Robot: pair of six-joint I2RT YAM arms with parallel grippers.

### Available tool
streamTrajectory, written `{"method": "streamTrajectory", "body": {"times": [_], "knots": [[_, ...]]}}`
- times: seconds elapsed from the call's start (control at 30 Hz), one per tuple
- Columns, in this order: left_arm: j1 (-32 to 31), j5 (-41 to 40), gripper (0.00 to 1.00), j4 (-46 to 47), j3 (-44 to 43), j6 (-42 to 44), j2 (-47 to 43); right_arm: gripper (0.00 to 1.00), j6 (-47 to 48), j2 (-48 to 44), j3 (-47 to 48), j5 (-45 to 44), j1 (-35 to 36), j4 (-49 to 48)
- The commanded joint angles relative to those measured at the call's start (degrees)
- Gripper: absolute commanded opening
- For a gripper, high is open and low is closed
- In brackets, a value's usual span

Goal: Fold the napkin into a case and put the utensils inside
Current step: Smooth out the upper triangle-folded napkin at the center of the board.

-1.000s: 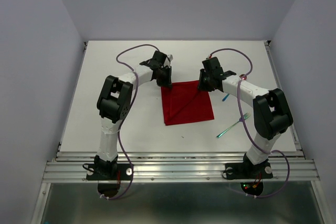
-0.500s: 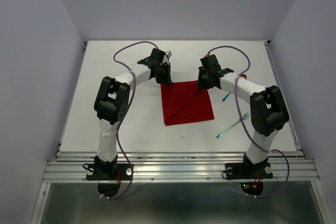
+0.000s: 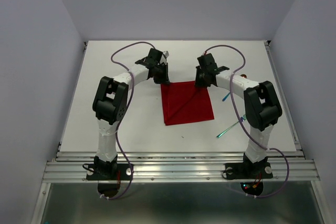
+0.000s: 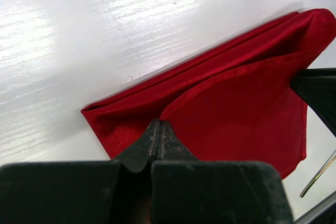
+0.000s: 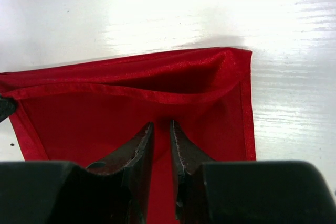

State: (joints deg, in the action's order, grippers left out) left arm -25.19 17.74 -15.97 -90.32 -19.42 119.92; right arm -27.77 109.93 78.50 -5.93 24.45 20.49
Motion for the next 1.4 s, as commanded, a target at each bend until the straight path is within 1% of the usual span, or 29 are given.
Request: {"method": "streamTrajectory", "body": {"times": [0.0, 0.53, 0.77, 0.8, 0.87, 0.9, 1.0, 1.03, 1.1, 1.13, 1.23, 1.3, 1.37], "knots": [[0.2, -0.2, 0.0, 0.8, 1.4, 0.1, -4.6, 0.24, 1.0, 1.2, 3.5, 0.2, 0.2, -1.0], [0.4, -0.2, 0.0, 1.3, 2.8, -0.3, -4.5, 0.24, 1.7, 5.9, 5.6, -0.9, 0.2, -1.3], [0.2, -1.7, 0.0, 1.4, 2.7, -0.7, -4.4, 0.23, 2.5, 7.6, 6.4, -1.5, 0.2, -1.3], [0.2, -2.1, 0.01, 1.3, 2.6, -0.8, -4.6, 0.23, 2.5, 7.8, 6.4, -1.4, 0.2, -1.3], [0.2, -2.6, 0.11, 0.7, 2.4, -0.7, -5.2, 0.23, 2.5, 7.8, 6.2, -1.2, 0.2, -1.3], [0.2, -3.4, 0.2, 0.5, 2.2, -0.5, -5.6, 0.23, 2.5, 7.9, 6.1, -1.0, 0.2, -1.4], [0.2, -5.2, 0.33, -0.9, 1.7, -0.4, -7.6, 0.23, 2.5, 7.8, 5.9, -0.6, 0.2, -1.4], [0.2, -5.5, 0.43, -1.4, 1.5, -0.4, -9.1, 0.23, 2.5, 7.8, 5.8, -0.4, 0.2, -1.4], [0.1, -6.7, 0.56, -1.9, 1.7, -0.7, -10.7, 0.23, 2.5, 7.5, 5.7, 0.0, 0.2, -1.4], [0.0, -7.2, 0.61, -2.2, 2.1, -1.0, -11.7, 0.23, 2.5, 7.5, 5.6, 0.1, 0.2, -1.4], [-0.9, -7.5, 0.62, -2.1, 5.1, -1.9, -15.6, 0.23, 2.3, 7.1, 5.6, 0.7, 0.2, -1.4], [-2.7, -7.0, 0.62, -1.5, 7.4, -3.3, -18.1, 0.23, 2.0, 7.1, 5.7, 1.2, 0.2, -1.4], [-4.4, -6.2, 0.56, 0.1, 11.6, -4.8, -20.6, 0.23, 1.8, 7.2, 5.9, 1.7, 0.2, -1.4]]}}
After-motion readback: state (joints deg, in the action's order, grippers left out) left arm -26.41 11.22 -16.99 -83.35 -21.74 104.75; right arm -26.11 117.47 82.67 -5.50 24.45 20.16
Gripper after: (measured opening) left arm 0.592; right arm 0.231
